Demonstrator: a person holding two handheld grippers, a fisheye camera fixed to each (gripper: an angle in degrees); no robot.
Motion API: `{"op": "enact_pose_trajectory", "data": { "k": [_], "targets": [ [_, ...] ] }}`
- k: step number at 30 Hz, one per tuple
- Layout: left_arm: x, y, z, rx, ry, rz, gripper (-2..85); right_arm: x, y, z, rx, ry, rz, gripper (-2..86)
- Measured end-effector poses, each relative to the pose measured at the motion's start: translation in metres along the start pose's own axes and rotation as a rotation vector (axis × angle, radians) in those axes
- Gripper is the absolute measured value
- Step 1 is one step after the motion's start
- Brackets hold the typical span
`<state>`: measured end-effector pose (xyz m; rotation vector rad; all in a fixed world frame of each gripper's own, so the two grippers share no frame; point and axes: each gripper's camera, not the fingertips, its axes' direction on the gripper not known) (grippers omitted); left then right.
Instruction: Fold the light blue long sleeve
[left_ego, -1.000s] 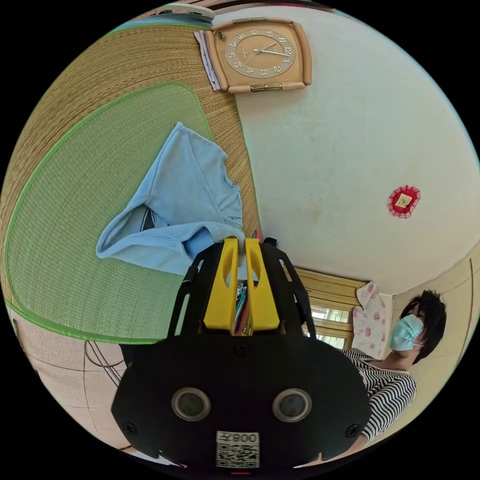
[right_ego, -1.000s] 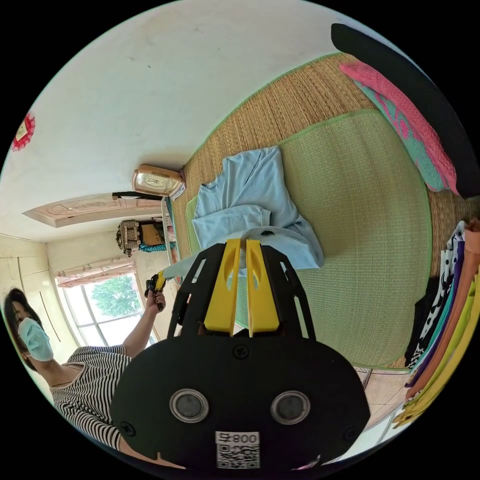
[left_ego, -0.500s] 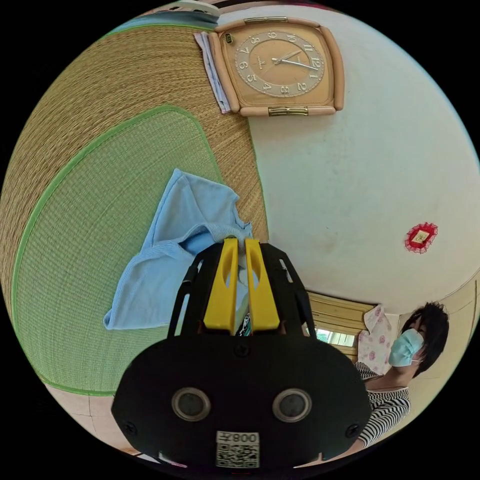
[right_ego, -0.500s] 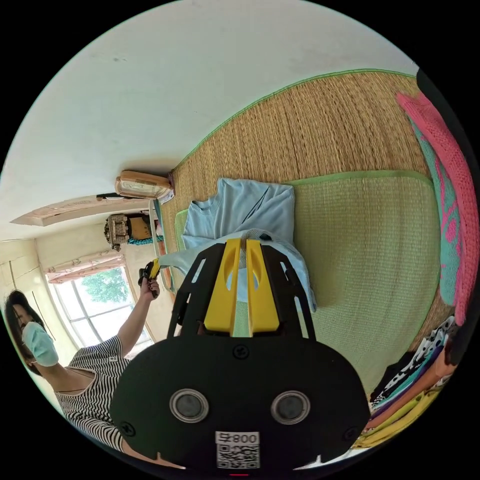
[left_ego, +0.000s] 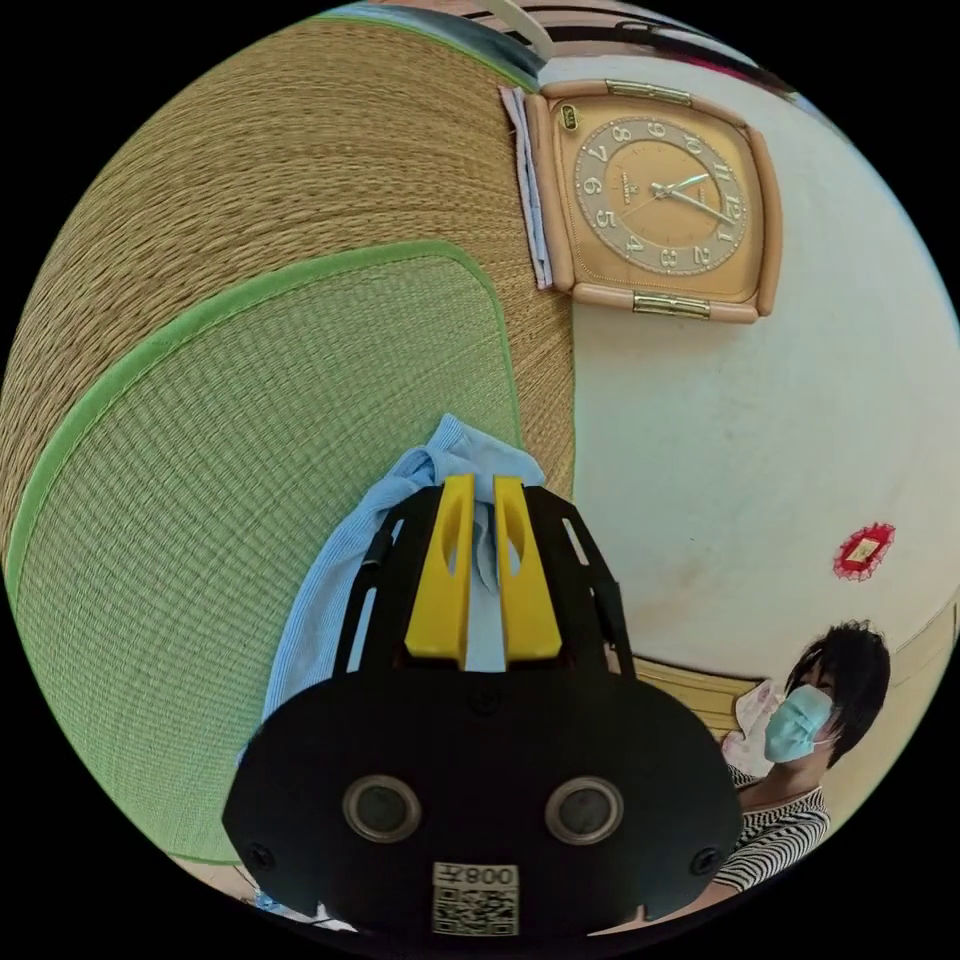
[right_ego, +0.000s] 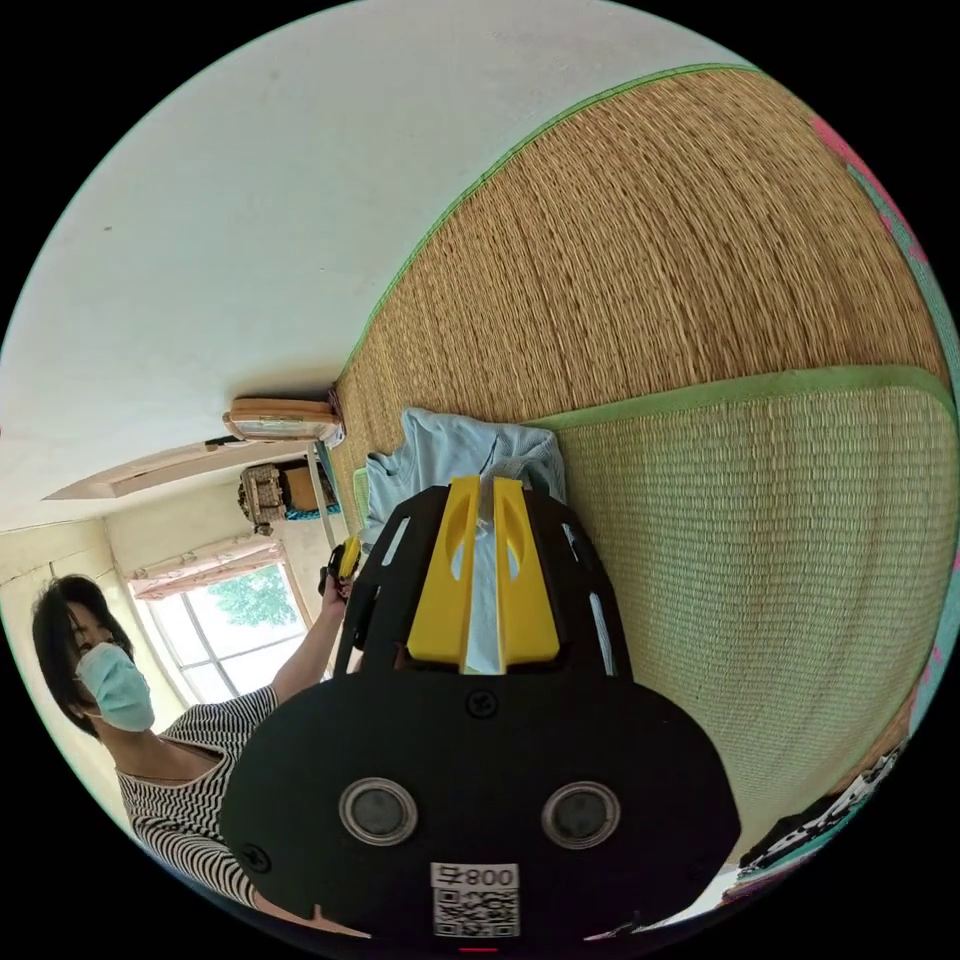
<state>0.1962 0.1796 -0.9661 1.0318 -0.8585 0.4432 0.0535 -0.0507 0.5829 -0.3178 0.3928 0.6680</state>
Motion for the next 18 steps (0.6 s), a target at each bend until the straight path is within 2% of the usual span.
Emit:
{"op": "enact_pose_trajectory", "data": {
  "k": [2, 7, 10, 13, 18],
  "targets": [
    [0.008, 0.008, 0.005, 0.010, 0.040, 0.017, 1.7, -0.010, 0.007, 0.003, 0.032, 0.017, -0.027, 1.4],
    [0.050, 0.045, 0.097, -0.350, -0.052, 0.148, 0.4, -0.057, 0.033, 0.051, -0.001, 0.069, -0.178, 0.3],
    [0.077, 0.050, 0.156, -0.471, -0.119, 0.255, 0.3, -0.088, 0.033, 0.102, -0.098, 0.174, -0.275, 0.1],
    [0.099, 0.042, 0.200, -0.521, -0.238, 0.333, 0.2, -0.113, 0.025, 0.142, -0.141, 0.283, -0.353, 0.0],
    [0.134, 0.025, 0.231, -0.497, -0.291, 0.417, 0.2, -0.146, 0.005, 0.168, -0.090, 0.373, -0.423, 0.0]
  ]
}}
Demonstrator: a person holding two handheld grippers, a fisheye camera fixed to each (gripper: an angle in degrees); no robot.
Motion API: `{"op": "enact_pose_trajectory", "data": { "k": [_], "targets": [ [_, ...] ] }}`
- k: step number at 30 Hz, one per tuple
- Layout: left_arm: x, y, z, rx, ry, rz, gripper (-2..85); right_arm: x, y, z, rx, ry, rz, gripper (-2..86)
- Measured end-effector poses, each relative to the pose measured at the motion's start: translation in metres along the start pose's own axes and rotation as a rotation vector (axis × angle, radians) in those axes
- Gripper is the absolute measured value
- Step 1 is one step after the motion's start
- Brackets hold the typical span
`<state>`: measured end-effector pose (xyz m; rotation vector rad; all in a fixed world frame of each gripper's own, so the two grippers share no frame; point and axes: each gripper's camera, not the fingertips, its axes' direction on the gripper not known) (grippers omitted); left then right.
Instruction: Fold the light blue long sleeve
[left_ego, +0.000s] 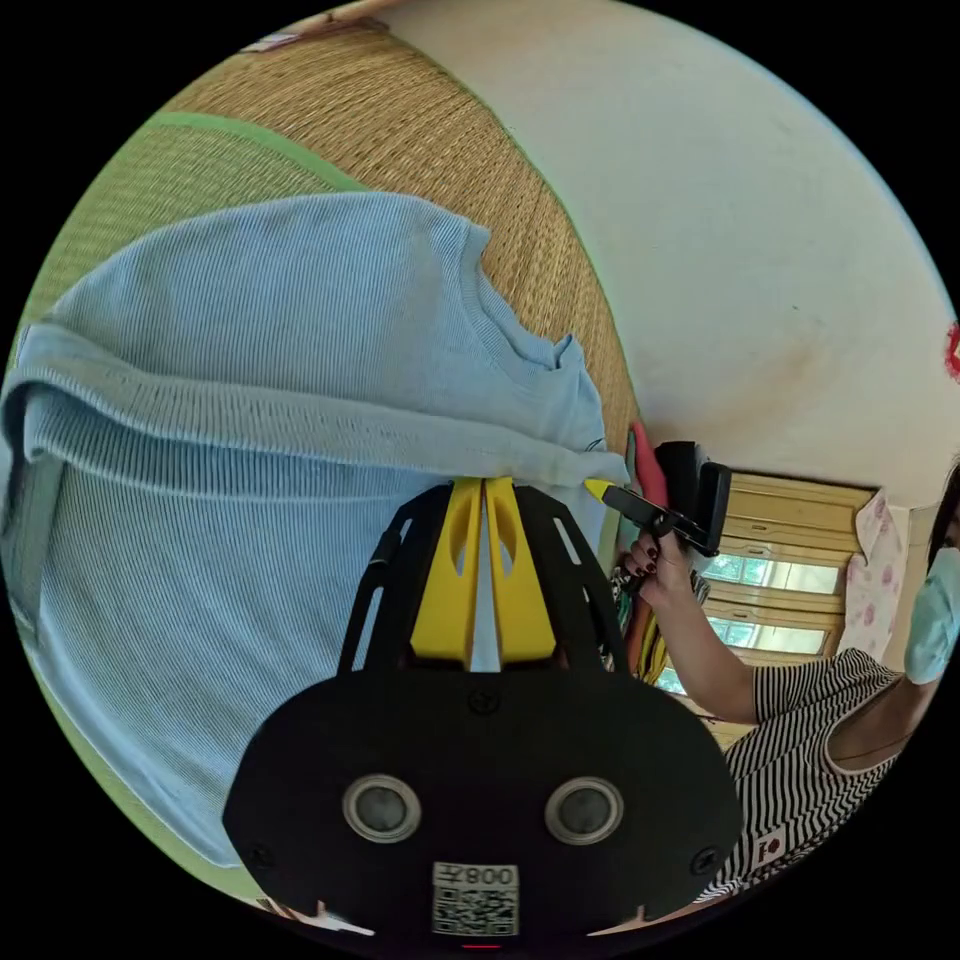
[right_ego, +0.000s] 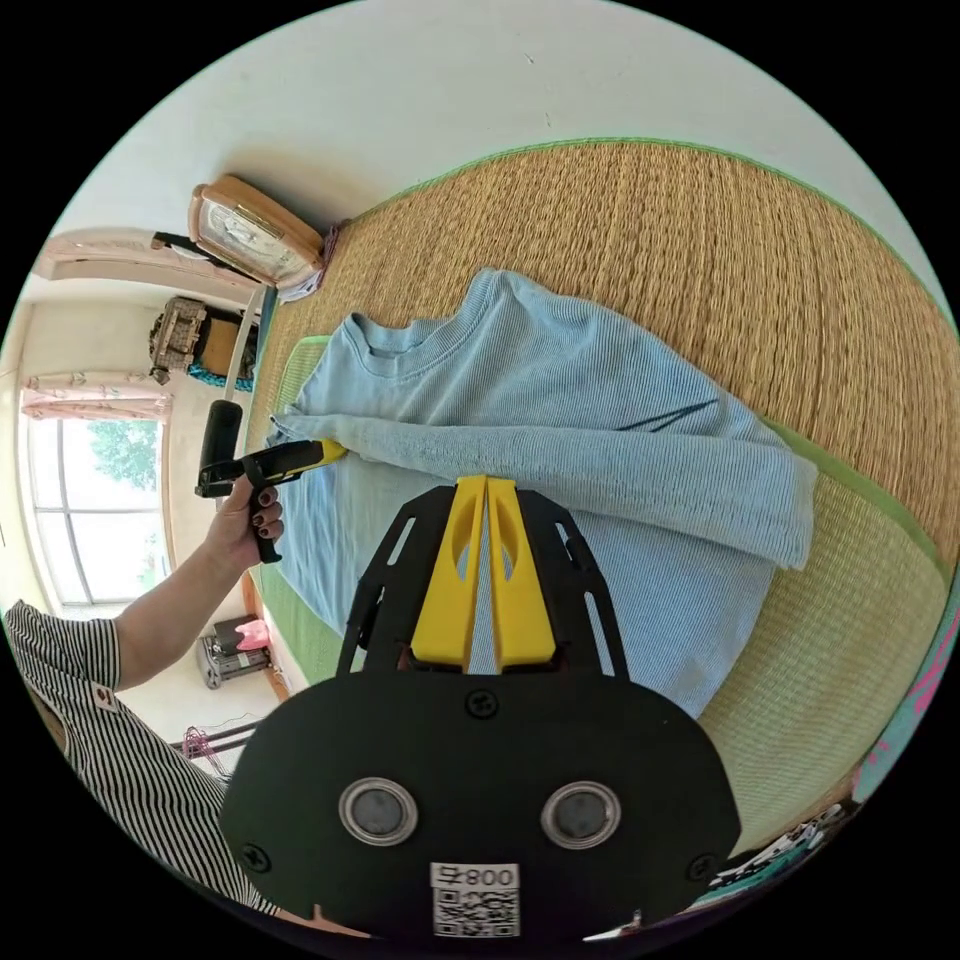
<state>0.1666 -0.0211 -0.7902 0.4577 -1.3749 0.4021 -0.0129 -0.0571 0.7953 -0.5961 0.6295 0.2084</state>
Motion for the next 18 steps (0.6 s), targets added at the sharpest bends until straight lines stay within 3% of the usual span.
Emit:
{"op": "enact_pose_trajectory", "data": {
  "k": [7, 12, 18],
  "targets": [
    [0.044, -0.037, -0.004, 0.080, -0.026, 0.113, 0.1, -0.031, -0.033, -0.012, 0.079, 0.047, -0.086, 0.0],
    [0.076, -0.018, 0.027, -0.042, -0.061, 0.219, 0.1, -0.078, -0.011, 0.029, -0.057, 0.089, -0.196, 0.0],
    [0.080, -0.023, 0.054, -0.092, -0.111, 0.206, 0.2, -0.086, -0.019, 0.043, -0.020, 0.151, -0.148, 0.0]
  ]
}}
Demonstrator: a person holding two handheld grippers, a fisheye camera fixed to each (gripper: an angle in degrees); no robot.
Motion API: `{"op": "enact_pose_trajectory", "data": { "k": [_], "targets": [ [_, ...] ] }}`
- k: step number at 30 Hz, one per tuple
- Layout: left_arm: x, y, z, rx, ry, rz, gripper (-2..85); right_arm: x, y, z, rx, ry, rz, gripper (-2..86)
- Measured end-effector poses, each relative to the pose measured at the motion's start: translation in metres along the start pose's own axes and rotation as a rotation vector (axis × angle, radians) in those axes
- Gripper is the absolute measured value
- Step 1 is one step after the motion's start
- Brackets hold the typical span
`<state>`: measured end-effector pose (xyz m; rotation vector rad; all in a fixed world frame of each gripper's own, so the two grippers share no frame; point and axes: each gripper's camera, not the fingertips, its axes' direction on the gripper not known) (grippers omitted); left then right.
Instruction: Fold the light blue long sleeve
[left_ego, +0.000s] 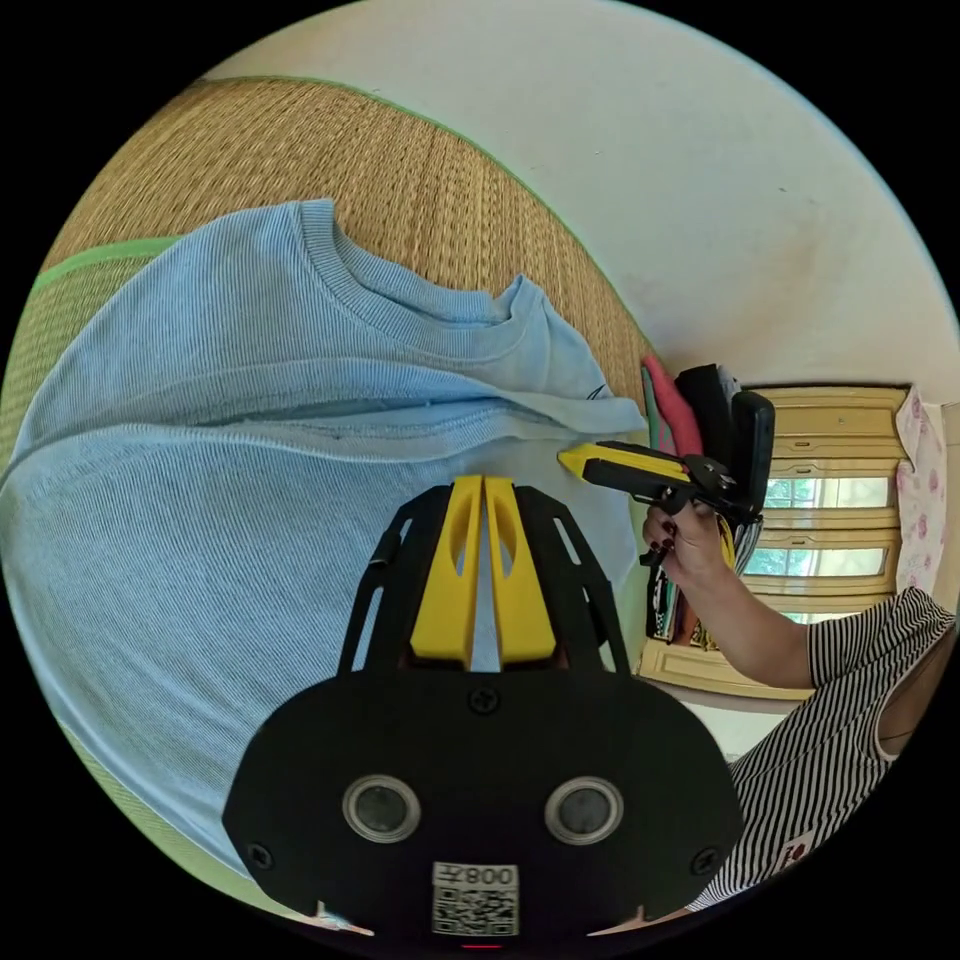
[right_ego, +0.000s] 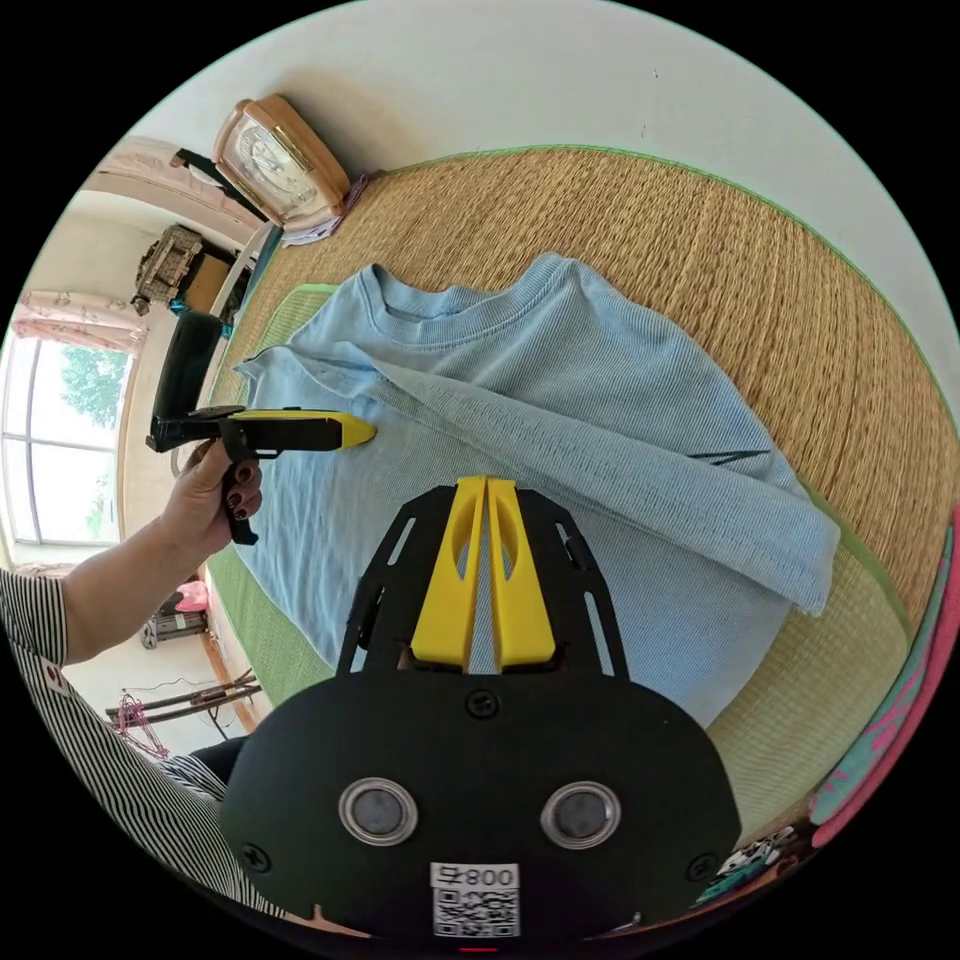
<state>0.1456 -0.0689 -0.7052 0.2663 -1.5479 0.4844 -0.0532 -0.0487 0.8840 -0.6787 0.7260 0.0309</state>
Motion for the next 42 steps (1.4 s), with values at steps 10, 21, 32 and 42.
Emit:
{"op": "enact_pose_trajectory", "data": {
  "k": [10, 21, 32, 42],
  "targets": [
    [0.013, -0.031, -0.012, 0.078, -0.109, 0.051, 0.2, -0.023, -0.023, -0.021, 0.113, 0.166, -0.033, 0.0],
    [0.006, 0.036, -0.035, 0.133, -0.147, 0.026, 0.2, -0.015, 0.010, -0.015, 0.060, 0.259, -0.012, 0.0],
    [-0.051, 0.118, -0.101, 0.303, -0.294, -0.209, 0.1, 0.014, 0.003, -0.042, 0.117, 0.320, 0.023, 0.0],
    [-0.125, 0.140, -0.131, 0.321, -0.318, -0.359, 0.1, 0.052, 0.017, -0.026, 0.072, 0.244, 0.094, 0.0]
  ]
}}
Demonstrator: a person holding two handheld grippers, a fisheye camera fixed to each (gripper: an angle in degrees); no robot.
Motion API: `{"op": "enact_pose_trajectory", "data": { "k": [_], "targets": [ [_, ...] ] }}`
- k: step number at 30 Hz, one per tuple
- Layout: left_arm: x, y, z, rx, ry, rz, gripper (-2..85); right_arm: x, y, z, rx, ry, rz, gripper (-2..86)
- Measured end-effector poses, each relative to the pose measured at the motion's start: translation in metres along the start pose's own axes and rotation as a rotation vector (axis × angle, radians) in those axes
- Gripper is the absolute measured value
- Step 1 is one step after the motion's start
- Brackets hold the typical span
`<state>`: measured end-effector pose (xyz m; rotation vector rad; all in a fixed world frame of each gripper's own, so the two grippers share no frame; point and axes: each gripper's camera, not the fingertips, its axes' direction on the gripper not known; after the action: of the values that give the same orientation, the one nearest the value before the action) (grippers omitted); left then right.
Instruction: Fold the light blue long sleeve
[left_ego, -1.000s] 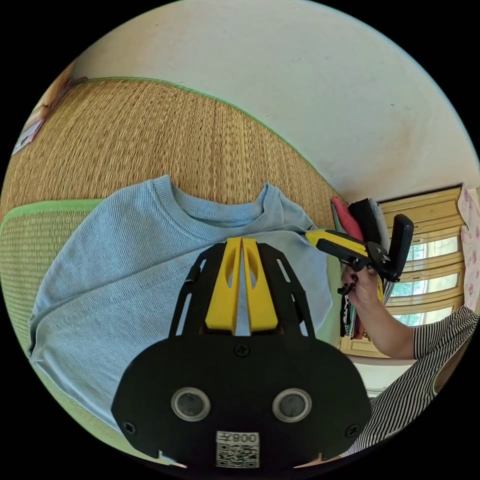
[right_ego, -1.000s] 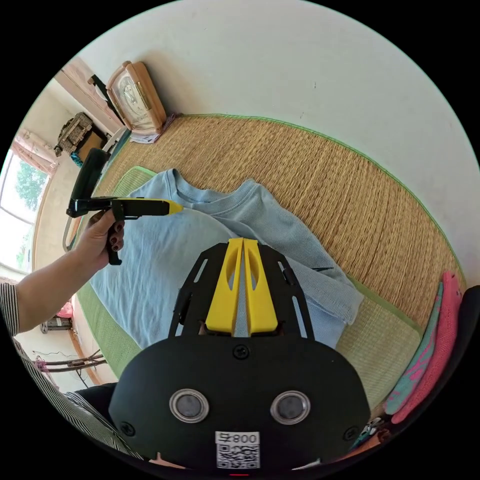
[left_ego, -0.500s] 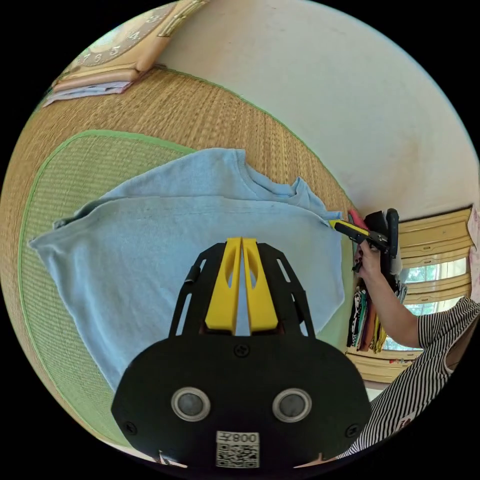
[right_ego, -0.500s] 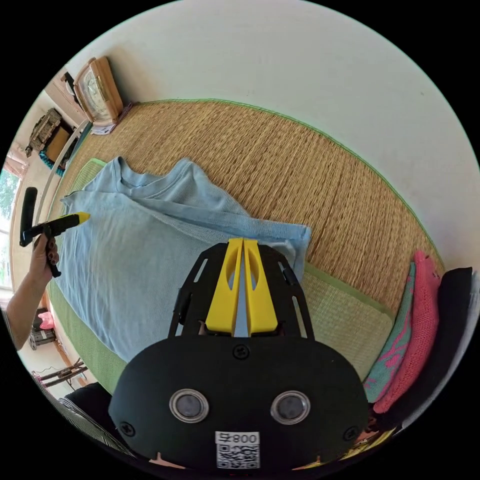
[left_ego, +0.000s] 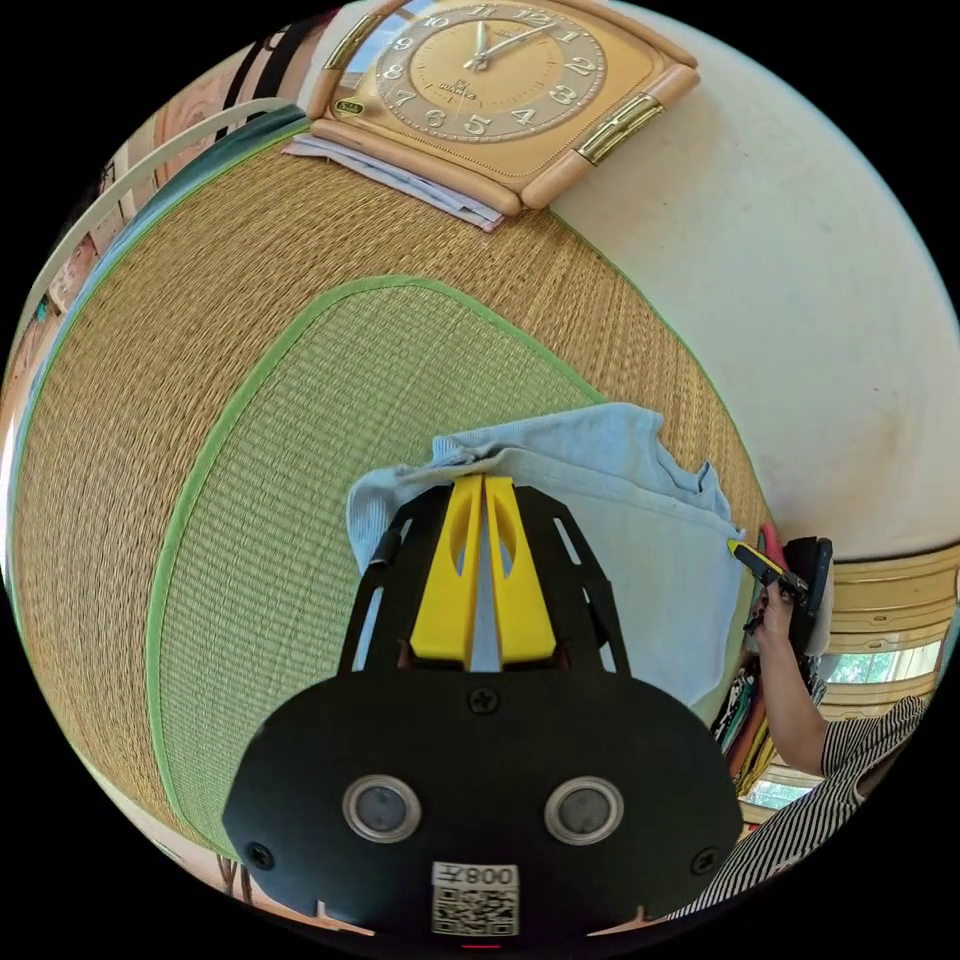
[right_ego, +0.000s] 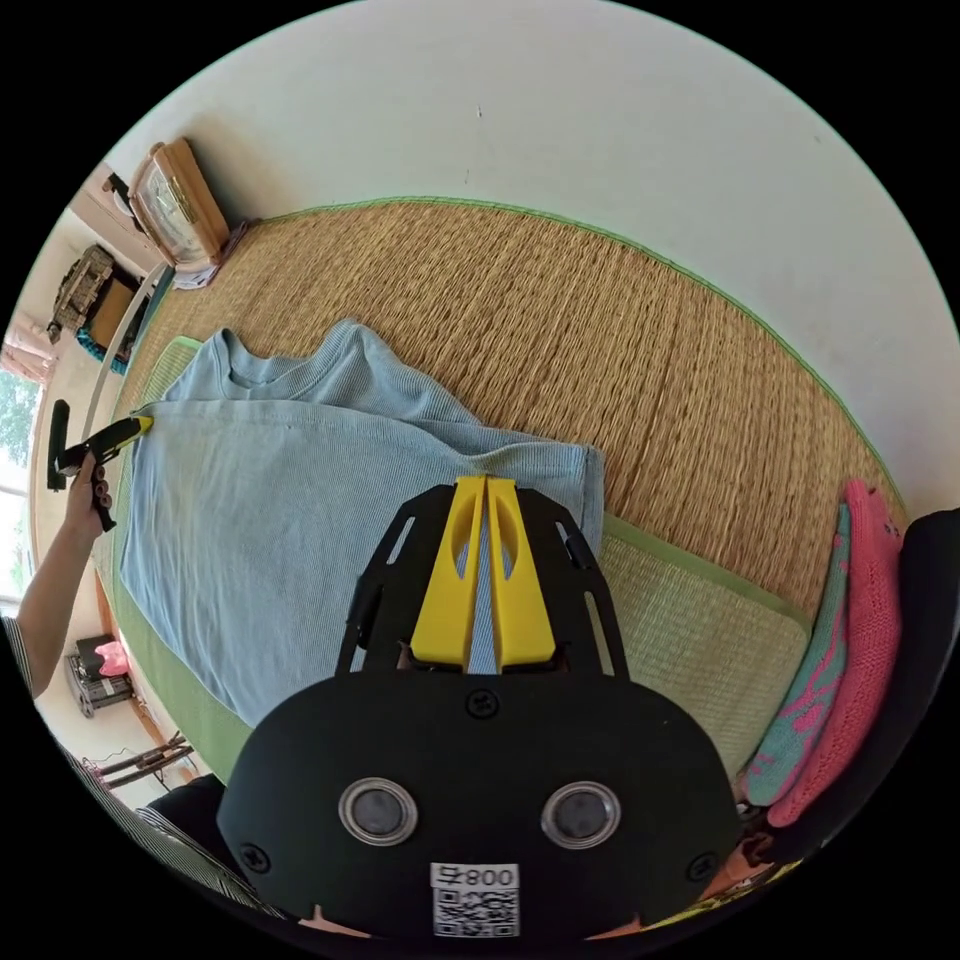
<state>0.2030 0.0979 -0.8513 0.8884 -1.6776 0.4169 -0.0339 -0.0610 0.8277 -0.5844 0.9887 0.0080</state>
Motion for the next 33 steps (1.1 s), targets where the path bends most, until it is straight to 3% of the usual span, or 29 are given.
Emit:
{"op": "enact_pose_trajectory", "data": {
  "k": [17, 33],
  "targets": [
    [-0.053, 0.051, -0.016, 0.070, 0.115, -0.039, 0.1, 0.072, 0.047, -0.019, 0.082, -0.123, 0.135, 0.0],
    [-0.080, 0.164, -0.017, -0.110, 0.180, -0.082, 0.2, 0.124, 0.178, -0.024, -0.051, -0.352, 0.175, 0.1]
  ]
}}
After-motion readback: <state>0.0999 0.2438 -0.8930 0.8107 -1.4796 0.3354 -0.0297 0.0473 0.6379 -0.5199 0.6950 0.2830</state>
